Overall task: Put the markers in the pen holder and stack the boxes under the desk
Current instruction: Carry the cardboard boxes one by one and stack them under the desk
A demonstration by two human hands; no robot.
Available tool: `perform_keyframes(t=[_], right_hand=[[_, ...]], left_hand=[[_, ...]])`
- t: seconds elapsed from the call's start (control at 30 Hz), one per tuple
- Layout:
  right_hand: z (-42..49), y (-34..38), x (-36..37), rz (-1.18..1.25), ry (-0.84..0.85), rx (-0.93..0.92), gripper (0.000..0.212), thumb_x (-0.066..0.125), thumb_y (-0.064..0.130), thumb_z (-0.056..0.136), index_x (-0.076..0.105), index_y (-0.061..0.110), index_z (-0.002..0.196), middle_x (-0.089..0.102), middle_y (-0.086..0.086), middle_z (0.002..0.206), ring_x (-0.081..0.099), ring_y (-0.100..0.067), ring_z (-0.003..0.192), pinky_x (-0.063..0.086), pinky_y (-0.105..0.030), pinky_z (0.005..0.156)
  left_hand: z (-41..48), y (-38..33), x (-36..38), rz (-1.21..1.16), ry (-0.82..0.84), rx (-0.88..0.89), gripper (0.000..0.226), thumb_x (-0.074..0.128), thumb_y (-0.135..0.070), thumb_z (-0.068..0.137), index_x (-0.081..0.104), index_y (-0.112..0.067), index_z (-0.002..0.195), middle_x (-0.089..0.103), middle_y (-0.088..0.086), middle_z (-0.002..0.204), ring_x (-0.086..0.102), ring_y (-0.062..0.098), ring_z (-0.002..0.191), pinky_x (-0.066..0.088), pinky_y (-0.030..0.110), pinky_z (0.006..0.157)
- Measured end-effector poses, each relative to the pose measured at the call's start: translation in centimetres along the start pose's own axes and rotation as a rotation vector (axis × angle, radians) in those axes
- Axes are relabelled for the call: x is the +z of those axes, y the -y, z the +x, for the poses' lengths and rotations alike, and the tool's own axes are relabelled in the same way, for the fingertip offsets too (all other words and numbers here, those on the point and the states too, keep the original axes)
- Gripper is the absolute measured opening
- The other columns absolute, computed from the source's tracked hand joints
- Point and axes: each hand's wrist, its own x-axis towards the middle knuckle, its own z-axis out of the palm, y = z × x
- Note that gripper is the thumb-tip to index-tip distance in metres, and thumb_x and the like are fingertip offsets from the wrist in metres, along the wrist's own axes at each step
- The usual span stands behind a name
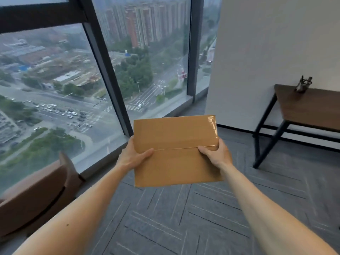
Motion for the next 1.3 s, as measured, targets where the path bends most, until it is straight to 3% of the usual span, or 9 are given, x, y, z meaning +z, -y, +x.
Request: perform_keyframes(t=[0.17, 0.33, 0.47, 0.67, 0.73, 0.83, 1.0, 1.17, 1.3], right_hand=[[11.3, -2.1, -1.7, 0.009, -0.082, 0.084, 0.066, 0.082, 0.054, 0.066, 0.053, 0.025, 0.117, 0.064, 0.003, 0.114, 0.060, -0.022, 0.106, 0.050, -0.042, 0.093], [23.8, -1.8, -3.3, -0.006, -0.173, 0.183, 0.079, 0.082, 0.056, 0.064, 0.052, 0.021, 0.128, 0.064, 0.003, 0.121, 0.059, -0.021, 0.110, 0.049, -0.039, 0.093], [32.1, -1.5, -5.3, -0.004, -0.234, 0.244, 0.092, 0.079, 0.062, 0.064, 0.045, 0.020, 0.139, 0.059, 0.001, 0.133, 0.055, -0.024, 0.121, 0.048, -0.043, 0.099], [43.6, -2.9, -9.7, 0.046, -0.321, 0.365, 0.107, 0.076, 0.067, 0.061, 0.035, 0.021, 0.149, 0.050, -0.002, 0.146, 0.046, -0.026, 0.133, 0.043, -0.049, 0.106], [48.3, -3.7, -11.3, 0.056, -0.328, 0.385, 0.108, 0.077, 0.067, 0.059, 0.036, 0.023, 0.148, 0.051, -0.001, 0.144, 0.049, -0.026, 0.131, 0.044, -0.050, 0.105], [55.5, -4.6, -13.4, 0.065, -0.331, 0.374, 0.098, 0.079, 0.060, 0.063, 0.040, 0.023, 0.145, 0.056, 0.000, 0.139, 0.054, -0.023, 0.125, 0.046, -0.048, 0.103], [66.9, -5.7, -17.3, 0.088, -0.271, 0.382, 0.079, 0.079, 0.053, 0.071, 0.046, 0.024, 0.136, 0.059, 0.001, 0.132, 0.056, -0.022, 0.119, 0.048, -0.044, 0.098], [76.3, -7.0, -20.0, 0.073, -0.232, 0.448, 0.091, 0.079, 0.056, 0.069, 0.039, 0.026, 0.144, 0.056, 0.001, 0.138, 0.055, -0.023, 0.123, 0.047, -0.049, 0.102], [83.5, -9.4, -21.2, 0.048, -0.212, 0.538, 0.106, 0.073, 0.071, 0.060, 0.035, 0.027, 0.148, 0.050, 0.002, 0.146, 0.051, -0.023, 0.130, 0.046, -0.049, 0.104]], left_hand=[[12.5, -4.0, 5.6, 0.026, 0.100, 0.032, 0.106, 0.076, -0.072, 0.057, 0.029, -0.033, 0.143, 0.059, -0.006, 0.125, 0.063, 0.023, 0.111, 0.051, 0.051, 0.099], [26.3, -9.0, 11.0, 0.066, 0.184, 0.063, 0.088, 0.077, -0.064, 0.066, 0.037, -0.032, 0.137, 0.058, -0.009, 0.116, 0.062, 0.023, 0.112, 0.050, 0.047, 0.099], [35.8, -14.3, 14.8, 0.093, 0.263, 0.097, 0.091, 0.078, -0.061, 0.068, 0.034, -0.033, 0.142, 0.060, -0.006, 0.127, 0.060, 0.022, 0.115, 0.048, 0.045, 0.101], [47.9, -21.8, 22.5, 0.184, 0.357, 0.133, 0.095, 0.077, -0.067, 0.062, 0.037, -0.032, 0.140, 0.062, -0.007, 0.127, 0.059, 0.021, 0.117, 0.046, 0.040, 0.100], [51.7, -23.8, 25.4, 0.189, 0.374, 0.130, 0.097, 0.074, -0.072, 0.056, 0.037, -0.033, 0.138, 0.062, -0.008, 0.122, 0.060, 0.022, 0.114, 0.047, 0.044, 0.101], [57.1, -26.6, 29.9, 0.175, 0.388, 0.117, 0.086, 0.077, -0.062, 0.065, 0.038, -0.032, 0.136, 0.061, -0.009, 0.112, 0.062, 0.020, 0.104, 0.050, 0.044, 0.098], [66.2, -31.4, 36.1, 0.188, 0.407, 0.080, 0.085, 0.077, -0.059, 0.070, 0.035, -0.032, 0.139, 0.059, -0.009, 0.116, 0.061, 0.020, 0.102, 0.051, 0.045, 0.097], [74.2, -34.3, 41.3, 0.212, 0.438, 0.031, 0.093, 0.076, -0.063, 0.066, 0.031, -0.033, 0.143, 0.058, -0.008, 0.120, 0.061, 0.023, 0.109, 0.051, 0.048, 0.096], [80.7, -35.1, 46.4, 0.242, 0.482, -0.032, 0.094, 0.075, -0.065, 0.065, 0.033, -0.031, 0.141, 0.059, -0.001, 0.128, 0.060, 0.025, 0.111, 0.050, 0.047, 0.097]])
